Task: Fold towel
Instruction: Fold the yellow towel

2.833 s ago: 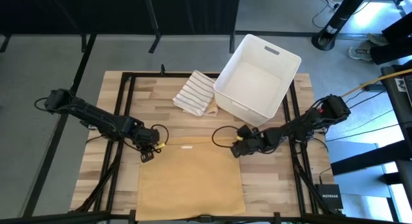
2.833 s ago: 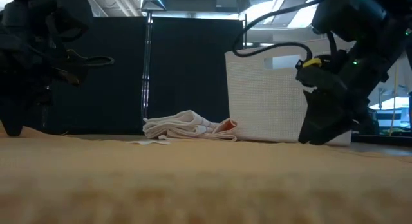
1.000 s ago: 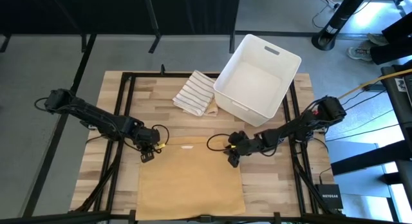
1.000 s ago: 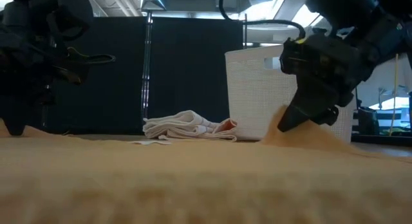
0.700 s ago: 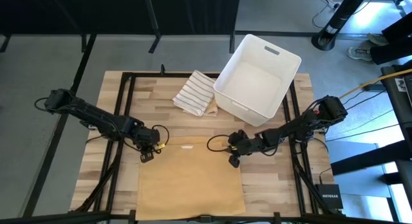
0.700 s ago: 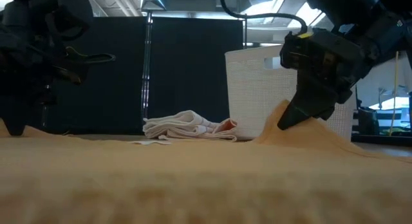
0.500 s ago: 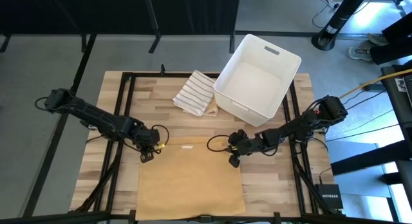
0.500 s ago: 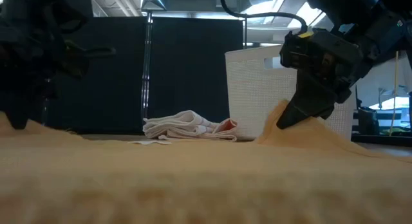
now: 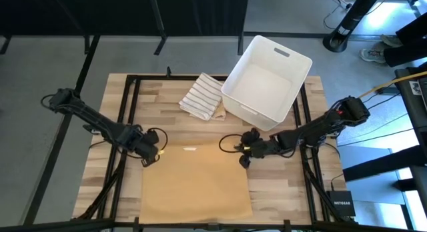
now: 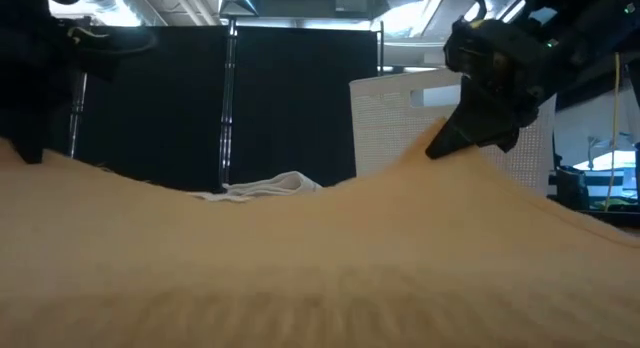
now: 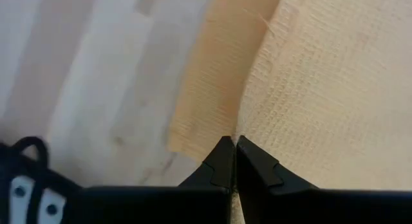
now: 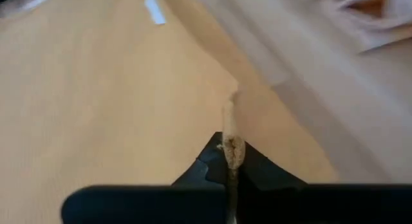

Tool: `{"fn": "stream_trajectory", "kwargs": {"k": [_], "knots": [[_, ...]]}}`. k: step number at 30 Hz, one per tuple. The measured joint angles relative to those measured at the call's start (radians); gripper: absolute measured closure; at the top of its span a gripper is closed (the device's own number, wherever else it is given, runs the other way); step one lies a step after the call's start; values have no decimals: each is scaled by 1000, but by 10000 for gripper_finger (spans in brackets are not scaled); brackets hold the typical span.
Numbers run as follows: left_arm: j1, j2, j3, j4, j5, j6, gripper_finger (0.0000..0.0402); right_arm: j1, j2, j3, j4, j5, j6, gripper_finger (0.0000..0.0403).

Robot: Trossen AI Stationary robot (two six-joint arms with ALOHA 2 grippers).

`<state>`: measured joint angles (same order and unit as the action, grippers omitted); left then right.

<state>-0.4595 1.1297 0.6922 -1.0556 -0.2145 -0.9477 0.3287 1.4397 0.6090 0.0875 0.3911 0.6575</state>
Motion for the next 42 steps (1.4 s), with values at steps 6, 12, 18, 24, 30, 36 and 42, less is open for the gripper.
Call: {"fn": "stream_trajectory", "kwargs": {"k": [6, 12, 18, 24, 30, 36, 42], "knots": [[-28, 0, 0, -27, -103, -40, 401, 19, -1, 0, -61, 181, 15, 400], [-25, 0, -14, -31, -156, -49, 401, 19, 5, 0, -97, 239, 27, 401], [-25, 0, -76, -21, -160, -116, 400, 18, 5, 0, -90, 245, 19, 393], [-24, 0, -101, 28, -176, -109, 400, 16, 5, 0, -93, 273, 18, 372], [-23, 0, -102, 38, -191, -90, 360, -7, 5, 0, -92, 270, 27, 320], [-23, 0, -98, -64, -155, -103, 284, -16, -2, 0, -92, 236, 14, 250], [-60, 0, -62, 54, -142, -102, 262, -5, -22, 0, -38, 72, 13, 222]]}}
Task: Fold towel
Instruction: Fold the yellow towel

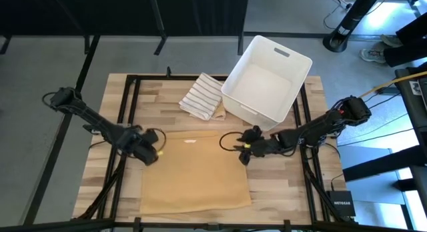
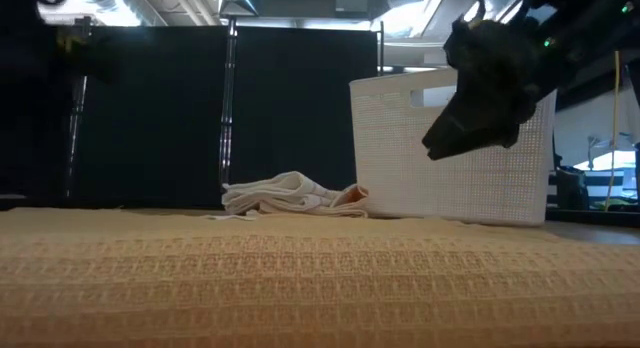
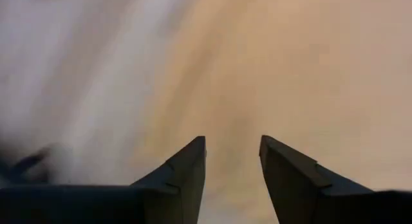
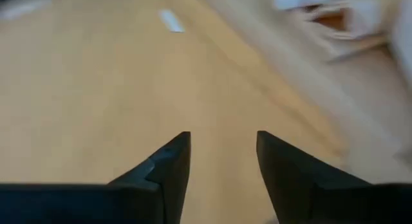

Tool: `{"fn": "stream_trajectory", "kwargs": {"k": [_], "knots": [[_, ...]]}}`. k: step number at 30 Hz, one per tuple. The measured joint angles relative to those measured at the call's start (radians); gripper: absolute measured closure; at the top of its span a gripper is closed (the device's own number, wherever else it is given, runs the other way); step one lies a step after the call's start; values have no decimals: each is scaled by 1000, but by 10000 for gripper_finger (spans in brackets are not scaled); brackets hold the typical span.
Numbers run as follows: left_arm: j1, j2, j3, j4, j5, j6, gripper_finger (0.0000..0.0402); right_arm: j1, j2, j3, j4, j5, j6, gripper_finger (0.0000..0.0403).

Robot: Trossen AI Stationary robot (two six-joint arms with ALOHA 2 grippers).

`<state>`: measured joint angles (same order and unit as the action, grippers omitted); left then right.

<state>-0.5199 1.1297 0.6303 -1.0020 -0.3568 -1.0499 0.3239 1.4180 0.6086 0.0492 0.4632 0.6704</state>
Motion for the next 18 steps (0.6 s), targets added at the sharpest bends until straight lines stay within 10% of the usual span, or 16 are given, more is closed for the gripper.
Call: {"fn": "stream_trajectory", "kwargs": {"k": [7, 18], "knots": [[-76, 19, -65, 551, -11, 116, 261, 88, 73, 0, 146, 39, 5, 222], [-157, 217, -162, 691, -1, -94, 261, 167, 244, 0, 186, 32, 0, 221]]}}
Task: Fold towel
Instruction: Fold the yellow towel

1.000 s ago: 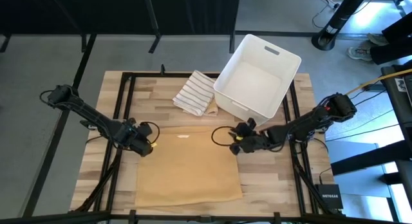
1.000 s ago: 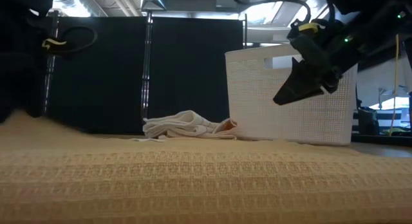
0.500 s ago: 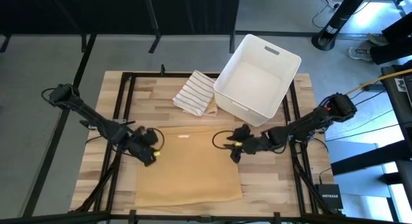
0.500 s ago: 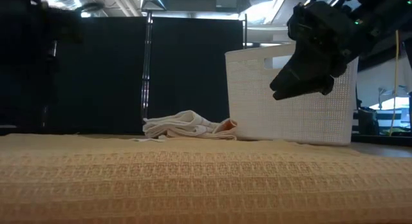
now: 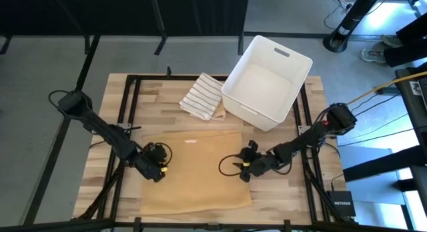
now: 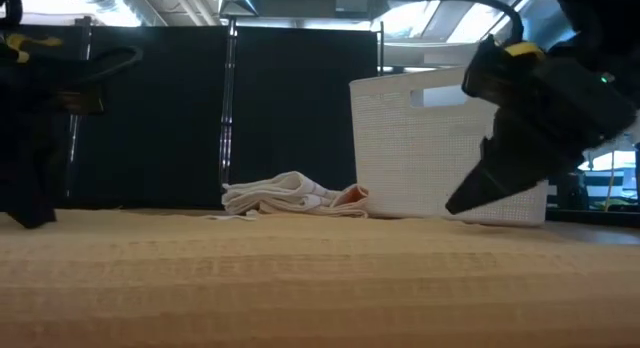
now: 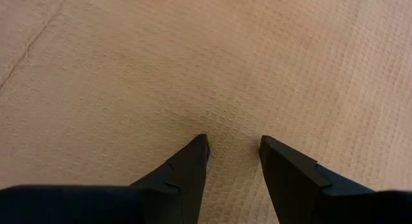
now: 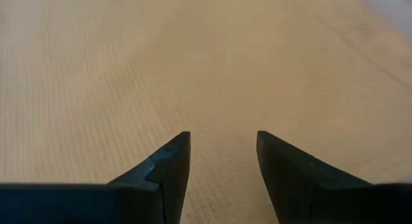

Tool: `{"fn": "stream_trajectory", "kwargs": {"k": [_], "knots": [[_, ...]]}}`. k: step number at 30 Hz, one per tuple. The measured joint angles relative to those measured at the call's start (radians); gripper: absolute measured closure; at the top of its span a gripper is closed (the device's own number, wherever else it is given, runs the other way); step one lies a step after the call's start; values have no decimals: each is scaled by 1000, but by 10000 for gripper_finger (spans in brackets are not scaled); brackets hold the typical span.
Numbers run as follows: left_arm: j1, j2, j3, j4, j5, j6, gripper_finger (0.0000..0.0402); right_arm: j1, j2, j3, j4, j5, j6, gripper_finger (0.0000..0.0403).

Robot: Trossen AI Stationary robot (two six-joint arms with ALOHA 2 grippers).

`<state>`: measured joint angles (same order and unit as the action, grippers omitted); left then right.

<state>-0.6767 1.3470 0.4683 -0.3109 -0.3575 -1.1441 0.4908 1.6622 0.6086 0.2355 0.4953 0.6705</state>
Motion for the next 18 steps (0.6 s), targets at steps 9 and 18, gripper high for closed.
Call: {"fn": "stream_trajectory", "kwargs": {"k": [9, 18], "knots": [[-36, 31, -1, 17, -6, 75, 261, -2, 24, 0, 9, -69, -74, 221], [-40, 34, -5, 45, -39, 150, 261, 0, 24, 0, 41, -70, -72, 221]]}}
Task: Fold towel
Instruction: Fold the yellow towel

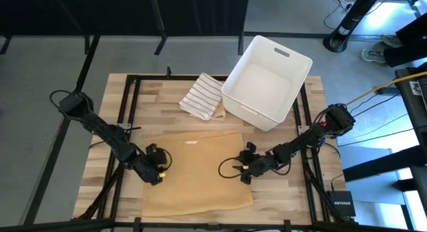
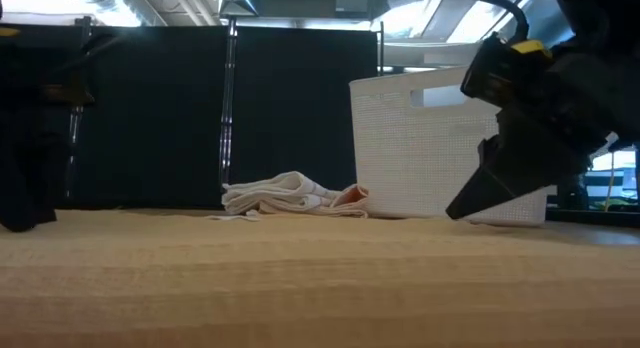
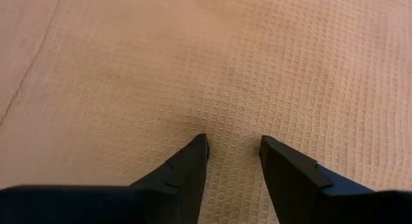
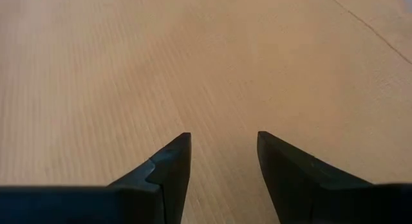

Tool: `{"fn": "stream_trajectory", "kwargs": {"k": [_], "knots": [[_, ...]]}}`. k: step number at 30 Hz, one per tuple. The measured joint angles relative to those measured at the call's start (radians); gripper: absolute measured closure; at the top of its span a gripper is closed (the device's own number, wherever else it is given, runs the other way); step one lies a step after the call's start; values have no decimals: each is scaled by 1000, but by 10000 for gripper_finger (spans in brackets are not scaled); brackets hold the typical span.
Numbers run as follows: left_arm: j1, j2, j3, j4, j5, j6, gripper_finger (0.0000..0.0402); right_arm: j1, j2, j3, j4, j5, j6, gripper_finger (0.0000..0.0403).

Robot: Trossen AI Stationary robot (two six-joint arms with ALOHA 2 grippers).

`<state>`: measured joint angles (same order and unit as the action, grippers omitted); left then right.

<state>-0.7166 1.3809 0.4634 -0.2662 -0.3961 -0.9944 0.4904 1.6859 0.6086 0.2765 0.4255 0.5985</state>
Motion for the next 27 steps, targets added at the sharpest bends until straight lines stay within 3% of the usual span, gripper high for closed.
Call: {"fn": "stream_trajectory", "kwargs": {"k": [7, 13, 21, 24, 27], "knots": [[1, 0, -3, 154, -8, 150, 261, 0, 0, 0, 111, 0, -49, 221], [3, -50, 107, 250, -23, 342, 261, 8, -18, 66, 197, -10, -200, 221], [-46, -29, 128, 828, 18, 788, 259, 43, -19, 243, 196, -25, -348, 221], [-33, -30, 129, 921, 23, 829, 245, 39, -19, 291, 194, -23, -347, 221], [-10, -30, 155, 905, 20, 856, 220, 19, -19, 344, 193, 41, -359, 221]]}}
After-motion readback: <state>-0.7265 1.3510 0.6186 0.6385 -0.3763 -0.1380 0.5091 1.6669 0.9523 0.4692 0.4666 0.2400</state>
